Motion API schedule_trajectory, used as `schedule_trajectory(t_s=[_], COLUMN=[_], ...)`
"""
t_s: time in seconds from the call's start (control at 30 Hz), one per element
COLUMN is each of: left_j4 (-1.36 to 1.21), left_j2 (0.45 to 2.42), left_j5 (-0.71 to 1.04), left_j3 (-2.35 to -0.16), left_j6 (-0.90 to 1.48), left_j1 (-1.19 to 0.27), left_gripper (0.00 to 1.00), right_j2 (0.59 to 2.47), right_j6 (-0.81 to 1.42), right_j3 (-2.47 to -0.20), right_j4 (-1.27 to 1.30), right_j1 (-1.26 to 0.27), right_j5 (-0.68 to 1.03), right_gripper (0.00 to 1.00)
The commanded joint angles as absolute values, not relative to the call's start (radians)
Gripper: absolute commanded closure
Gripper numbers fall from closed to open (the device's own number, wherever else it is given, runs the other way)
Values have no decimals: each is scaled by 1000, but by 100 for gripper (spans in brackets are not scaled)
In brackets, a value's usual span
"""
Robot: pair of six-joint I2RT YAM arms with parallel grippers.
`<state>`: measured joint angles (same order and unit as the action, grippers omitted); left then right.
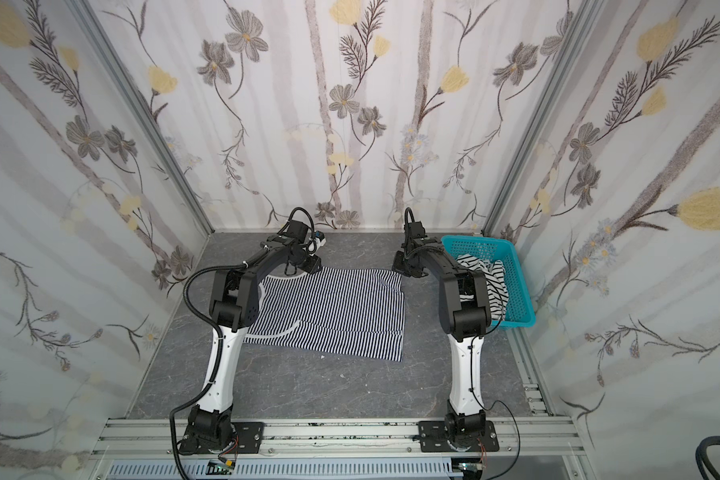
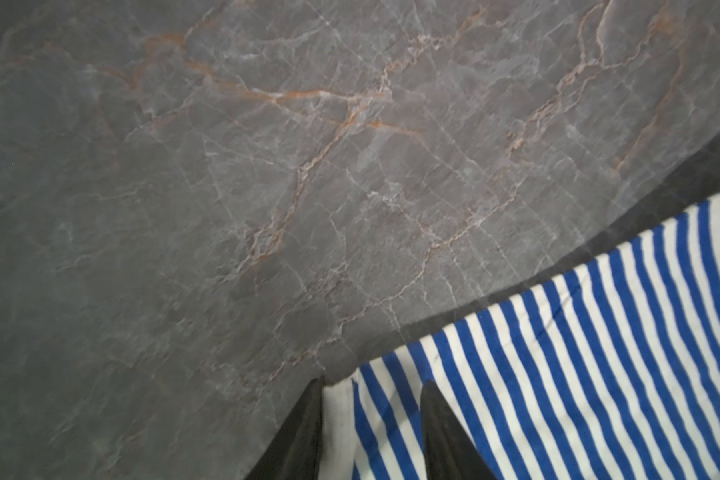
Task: Fold and stack the tank tops
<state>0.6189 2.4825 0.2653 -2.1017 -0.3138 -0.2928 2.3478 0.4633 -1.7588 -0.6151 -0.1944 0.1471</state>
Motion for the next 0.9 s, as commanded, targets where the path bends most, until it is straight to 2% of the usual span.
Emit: schedule_trajectory(t_s=[0.0,0.17,0.4,0.5,0.53,0.87], left_j4=[633,633,632,633,633,631], left_j2=[2494,2500,2508,2498,2495,2406], left_j5=[257,257,243,243,242,266], left_j3=[-2113,-2120,-2137,-2134,-2131,-2060], left_j6=[-301,-298,-293,-299,-299,-305], left_j1=[-291,-291,-291,-290,-290,-278], left_gripper=[62,73,82,97,99,94], right_j2=[2328,2325,2318,2304,2298,2182], right_j6=[469,465,462,462,462,456], right_j3=[-1748,-1735,-1723,-1706,-1699,-1546], right_j4=[-570,-565,-560,-551,-546,-463], right_j1=[-196,-196,-196,-194,-193,-186], right_j5=[141,141,140,137,138,174], right_gripper=[100,100,100,100,100,100])
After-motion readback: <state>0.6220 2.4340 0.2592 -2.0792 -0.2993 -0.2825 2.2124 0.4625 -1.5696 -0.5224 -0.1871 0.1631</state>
